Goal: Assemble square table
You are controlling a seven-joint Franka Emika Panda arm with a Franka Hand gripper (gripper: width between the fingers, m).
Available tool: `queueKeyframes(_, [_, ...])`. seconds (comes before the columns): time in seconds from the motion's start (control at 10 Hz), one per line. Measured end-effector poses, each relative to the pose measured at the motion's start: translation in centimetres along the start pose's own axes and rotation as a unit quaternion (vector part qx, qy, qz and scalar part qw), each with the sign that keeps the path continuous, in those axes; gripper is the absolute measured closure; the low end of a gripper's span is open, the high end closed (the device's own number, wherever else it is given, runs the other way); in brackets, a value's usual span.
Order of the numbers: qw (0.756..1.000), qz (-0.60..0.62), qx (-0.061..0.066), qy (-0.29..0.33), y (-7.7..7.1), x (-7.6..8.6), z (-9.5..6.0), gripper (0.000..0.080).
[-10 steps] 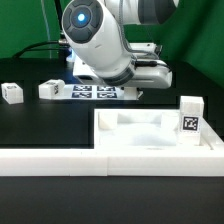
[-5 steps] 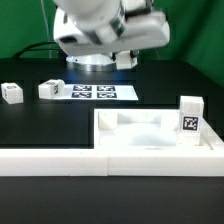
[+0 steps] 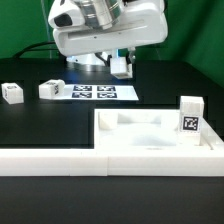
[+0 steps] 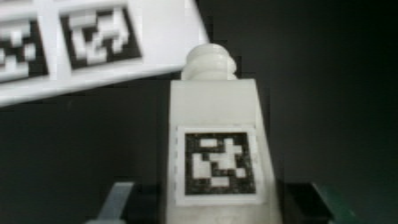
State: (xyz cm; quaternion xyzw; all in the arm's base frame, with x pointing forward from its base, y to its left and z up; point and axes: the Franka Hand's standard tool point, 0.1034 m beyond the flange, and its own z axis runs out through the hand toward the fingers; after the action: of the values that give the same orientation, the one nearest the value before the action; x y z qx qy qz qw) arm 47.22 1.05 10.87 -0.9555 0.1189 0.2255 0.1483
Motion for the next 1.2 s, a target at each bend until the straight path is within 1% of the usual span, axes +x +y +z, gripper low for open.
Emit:
queueKeyframes(0.1, [0.999,-0.025,0.003,0.040,-0.3,1.4,-3.2,0.0509])
queueKeyframes(0.2, [0.997,-0.049,0.002,0.062,-0.4,2.7,-5.1,0.0509])
queueKeyframes(0.3, [0.992,-0.062,-0.010,0.105,-0.9,3.9,-6.7,0.0509])
queueKeyframes(0.4, [0.987,-0.062,-0.016,0.148,-1.7,3.2,-7.2,0.0509])
queueKeyframes(0.5, [0.982,-0.063,-0.018,0.177,-1.5,2.9,-7.0,0.0509])
queueKeyframes(0.6, [0.974,-0.059,-0.022,0.219,-1.1,3.4,-7.2,0.0509])
queueKeyframes(0.7, [0.966,-0.058,-0.027,0.250,-1.0,3.5,-7.2,0.0509])
queueKeyframes(0.8, [0.961,-0.060,-0.033,0.269,-0.8,3.7,-7.3,0.0509])
queueKeyframes(0.9, [0.946,-0.077,-0.054,0.311,-0.6,5.0,-8.9,0.0509])
queueKeyframes(1.0, [0.938,-0.094,-0.063,0.329,-0.7,6.2,-9.9,0.0509])
queueKeyframes(1.1, [0.925,-0.108,-0.074,0.358,-0.9,7.6,-11.0,0.0509])
queueKeyframes(1.2, [0.915,-0.119,-0.081,0.377,-1.3,8.9,-12.0,0.0509])
